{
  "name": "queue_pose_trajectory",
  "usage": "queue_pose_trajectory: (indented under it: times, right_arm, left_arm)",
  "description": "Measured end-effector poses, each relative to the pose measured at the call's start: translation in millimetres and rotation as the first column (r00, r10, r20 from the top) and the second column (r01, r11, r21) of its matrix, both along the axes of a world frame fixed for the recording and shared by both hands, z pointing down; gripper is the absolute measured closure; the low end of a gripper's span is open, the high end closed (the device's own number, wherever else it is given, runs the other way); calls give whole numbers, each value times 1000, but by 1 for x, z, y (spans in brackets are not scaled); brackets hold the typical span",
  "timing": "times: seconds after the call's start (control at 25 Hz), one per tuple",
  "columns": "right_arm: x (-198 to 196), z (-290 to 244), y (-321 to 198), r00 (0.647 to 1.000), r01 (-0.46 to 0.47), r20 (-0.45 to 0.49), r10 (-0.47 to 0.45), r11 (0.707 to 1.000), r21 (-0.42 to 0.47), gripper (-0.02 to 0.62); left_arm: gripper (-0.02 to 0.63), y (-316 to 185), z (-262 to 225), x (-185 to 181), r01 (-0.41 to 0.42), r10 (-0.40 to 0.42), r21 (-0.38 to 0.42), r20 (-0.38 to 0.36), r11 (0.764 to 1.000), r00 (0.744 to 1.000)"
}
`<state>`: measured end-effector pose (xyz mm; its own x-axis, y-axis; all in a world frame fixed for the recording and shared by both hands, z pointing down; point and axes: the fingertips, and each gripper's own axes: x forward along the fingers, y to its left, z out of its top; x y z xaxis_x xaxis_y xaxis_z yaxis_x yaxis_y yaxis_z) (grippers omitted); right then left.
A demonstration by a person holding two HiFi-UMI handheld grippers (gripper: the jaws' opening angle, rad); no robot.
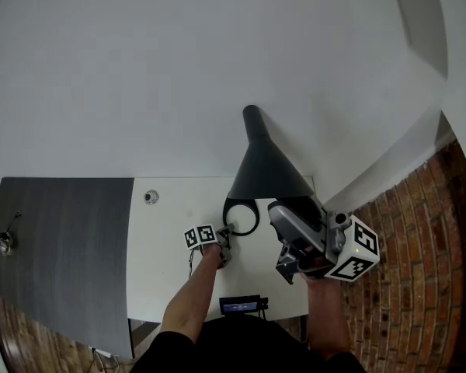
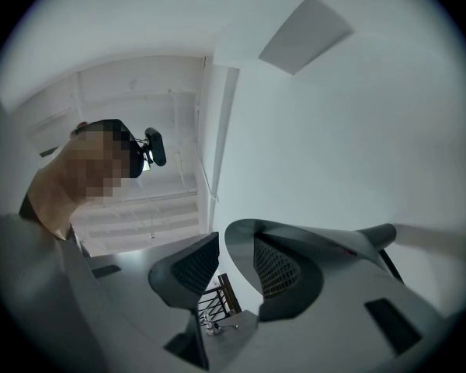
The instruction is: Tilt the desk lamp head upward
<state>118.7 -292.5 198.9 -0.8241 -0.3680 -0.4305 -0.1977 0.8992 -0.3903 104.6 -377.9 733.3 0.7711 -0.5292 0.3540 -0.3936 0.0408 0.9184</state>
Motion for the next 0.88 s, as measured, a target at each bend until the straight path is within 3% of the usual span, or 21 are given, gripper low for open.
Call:
queue_pose_trajectory:
  times: [0.88]
  right_arm:
    - [3, -8, -3, 1000, -15, 21, 16, 999, -37, 448]
  left_arm:
    - [594, 1, 0, 0, -7, 6, 11, 70, 1000, 998]
